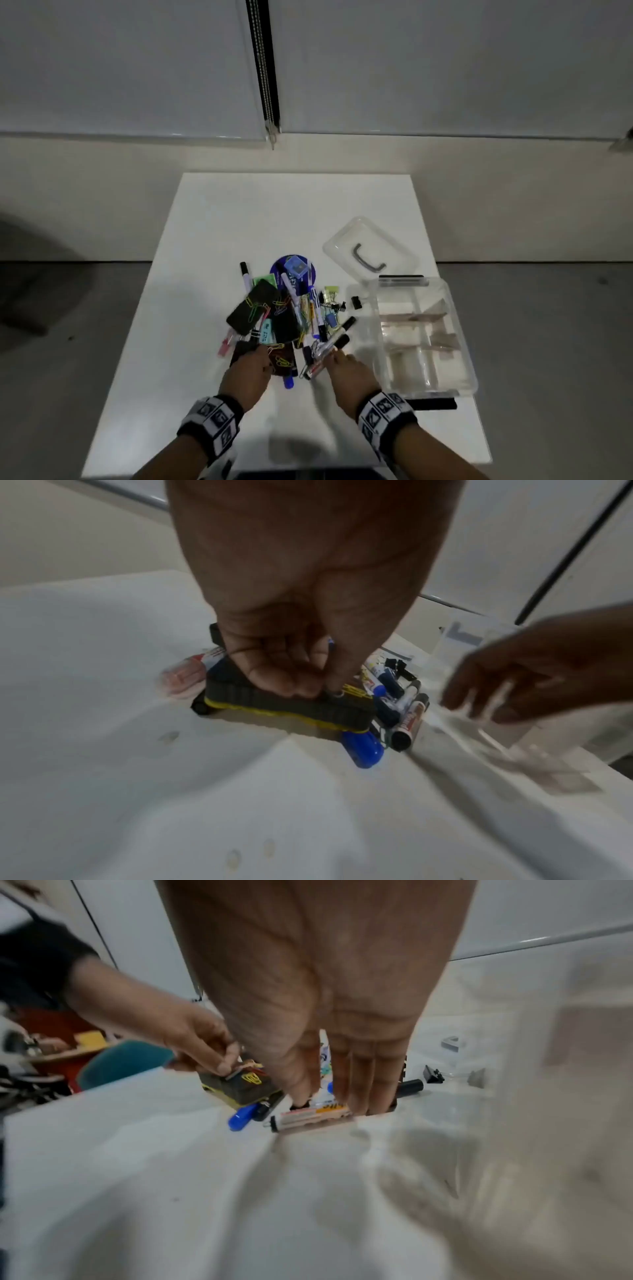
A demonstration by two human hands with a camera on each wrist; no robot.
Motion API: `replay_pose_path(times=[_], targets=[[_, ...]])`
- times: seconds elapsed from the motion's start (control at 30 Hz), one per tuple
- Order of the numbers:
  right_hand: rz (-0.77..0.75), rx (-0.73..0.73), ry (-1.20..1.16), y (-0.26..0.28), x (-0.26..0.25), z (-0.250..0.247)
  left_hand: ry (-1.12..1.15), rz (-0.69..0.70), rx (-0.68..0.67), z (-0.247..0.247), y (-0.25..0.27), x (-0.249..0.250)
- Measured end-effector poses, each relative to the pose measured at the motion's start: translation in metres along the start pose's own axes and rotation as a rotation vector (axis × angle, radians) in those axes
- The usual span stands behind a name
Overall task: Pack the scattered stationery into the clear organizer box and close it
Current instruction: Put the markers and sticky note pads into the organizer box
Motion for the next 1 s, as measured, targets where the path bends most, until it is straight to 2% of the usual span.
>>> replay_pose_path(times=[0.07,0.1,0.3,0.43,0.5,0.57,0.67,0.73,0.83,0.9,1.0], targets=[[0.019,0.126,0.064,-0.019,0.004,-0.016,-0.089,0.030,0.085,-0.008,-0.006,0.008],[0.014,0.140,0.102,-0.028,0.004,-0.018,-0.124,0.047,0.099,-0.008,-0.007,0.008],[0.014,0.039,0.291,-0.062,-0.002,0.001,-0.308,0.145,0.142,-0.012,-0.011,-0.002],[0.034,-0.012,0.340,-0.068,-0.003,0.012,-0.282,0.146,0.053,-0.013,-0.015,-0.016],[0.050,-0.025,0.330,-0.069,-0.001,0.014,-0.124,0.166,-0.006,-0.017,-0.014,-0.019],[0.069,-0.019,0.285,-0.067,0.004,0.013,0.040,0.140,0.009,-0.029,-0.016,-0.029],[0.088,0.055,0.132,-0.063,0.004,0.001,0.112,-0.001,0.272,-0.060,-0.023,-0.068],[0.143,0.094,-0.064,-0.064,0.003,-0.007,0.167,-0.152,0.339,-0.066,-0.026,-0.094],[0.276,0.061,-0.348,-0.072,0.003,-0.004,0.303,-0.313,0.177,-0.051,-0.038,-0.108],[0.333,0.027,-0.437,-0.076,0.000,0.001,0.323,-0.314,0.102,-0.044,-0.048,-0.104],[0.392,0.016,-0.502,-0.079,-0.001,0.005,0.255,-0.291,0.095,-0.040,-0.058,-0.097]])
Point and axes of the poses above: each hand's wrist, its own y-axis away from the middle knuckle, its own z-axis out of the palm, x = y × z, the point moved 9 cm from there along -y, towards the middle knuckle, and after that the axes turned 3 degrees about -x, right-handed, at the moved point
